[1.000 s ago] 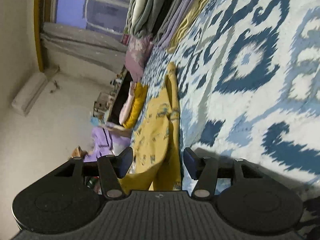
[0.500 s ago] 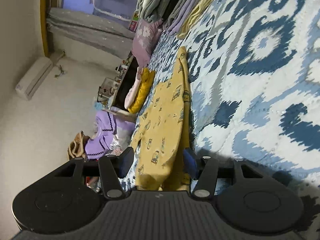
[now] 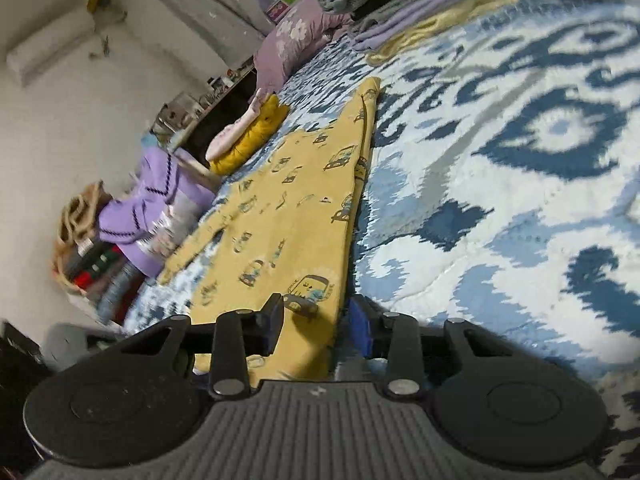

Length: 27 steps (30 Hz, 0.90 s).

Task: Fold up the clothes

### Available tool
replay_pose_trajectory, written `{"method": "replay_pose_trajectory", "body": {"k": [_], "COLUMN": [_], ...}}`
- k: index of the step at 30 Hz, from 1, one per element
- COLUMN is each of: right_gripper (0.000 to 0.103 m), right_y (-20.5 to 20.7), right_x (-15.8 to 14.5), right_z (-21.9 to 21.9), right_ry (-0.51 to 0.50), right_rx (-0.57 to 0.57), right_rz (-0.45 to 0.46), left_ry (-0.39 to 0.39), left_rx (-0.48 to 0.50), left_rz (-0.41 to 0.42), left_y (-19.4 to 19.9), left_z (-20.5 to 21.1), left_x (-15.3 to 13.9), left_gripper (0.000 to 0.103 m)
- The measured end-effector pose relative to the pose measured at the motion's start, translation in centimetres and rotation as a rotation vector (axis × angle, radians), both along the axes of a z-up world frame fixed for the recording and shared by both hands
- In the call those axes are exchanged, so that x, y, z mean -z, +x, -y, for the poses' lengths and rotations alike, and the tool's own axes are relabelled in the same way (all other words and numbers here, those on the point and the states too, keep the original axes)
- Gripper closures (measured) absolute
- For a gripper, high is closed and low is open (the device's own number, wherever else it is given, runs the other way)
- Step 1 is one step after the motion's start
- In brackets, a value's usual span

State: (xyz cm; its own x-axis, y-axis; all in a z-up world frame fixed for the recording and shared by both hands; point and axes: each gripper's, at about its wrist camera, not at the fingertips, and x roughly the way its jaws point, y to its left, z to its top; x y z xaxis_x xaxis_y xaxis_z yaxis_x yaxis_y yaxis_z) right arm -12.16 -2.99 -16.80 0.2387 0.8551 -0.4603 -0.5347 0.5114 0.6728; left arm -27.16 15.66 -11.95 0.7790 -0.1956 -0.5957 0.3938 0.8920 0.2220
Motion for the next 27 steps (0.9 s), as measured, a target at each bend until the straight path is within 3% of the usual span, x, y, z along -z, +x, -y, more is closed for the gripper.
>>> {"method": "replay_pose_trajectory", "body": {"k": [2, 5, 13, 14, 15, 17, 20, 22, 24, 27], "right_gripper": [0.064, 0.066, 0.081, 0.085, 0.090, 0.096, 0.098, 0.098, 0.098, 0.097], "right_y": [-0.3, -0.5, -0.8, -0.8, -0.8, -0.8, -1.0, -1.0, -1.0, -0.9], "right_x": [-0.1, -0.2, -0.2, -0.3, -0.3, -0.5, -0.9, -0.3, -0.4, -0.5], "right_z": [0.0, -0.1, -0.5, -0.6, -0.6, -0.5, -0.5, -1.0, -1.0, -0.7], "right_ry": [-0.017, -0.029, -0.046, -0.048, -0.047, -0.033, -0.058, -0.112, -0.114, -0.104], "right_rx": [-0.011, -0.023, -0.034, -0.035, -0.034, -0.027, -0.033, -0.041, -0.047, -0.051], "right_rz": [0.023, 0.038, 0.062, 0.068, 0.075, 0.090, 0.121, 0.121, 0.119, 0.092], "left_ry": [-0.135, -0.313, -0.686, -0.718, -0.743, -0.745, -0.656, -0.593, -0.620, -0.642], "left_rx": [-0.184, -0.360, -0.593, -0.598, -0.603, -0.619, -0.612, -0.608, -0.596, -0.608], "left_rz": [-0.011, -0.068, -0.187, -0.195, -0.194, -0.145, -0.116, -0.132, -0.163, -0.132], "left_y": [1.8, 4.7, 11.0, 11.5, 11.8, 11.5, 11.2, 11.4, 11.3, 10.1], "left_z": [-3.4, -7.2, -11.9, -12.0, -12.1, -12.0, -11.6, -11.4, -11.6, -11.9], "left_x": [-0.5, -0.1, 3.0, 3.2, 3.2, 2.1, 1.4, 2.0, 2.8, 2.5], "left_gripper": [0.083, 0.083, 0.083, 0.087, 0.099, 0.101, 0.101, 0.101, 0.101, 0.082]}}
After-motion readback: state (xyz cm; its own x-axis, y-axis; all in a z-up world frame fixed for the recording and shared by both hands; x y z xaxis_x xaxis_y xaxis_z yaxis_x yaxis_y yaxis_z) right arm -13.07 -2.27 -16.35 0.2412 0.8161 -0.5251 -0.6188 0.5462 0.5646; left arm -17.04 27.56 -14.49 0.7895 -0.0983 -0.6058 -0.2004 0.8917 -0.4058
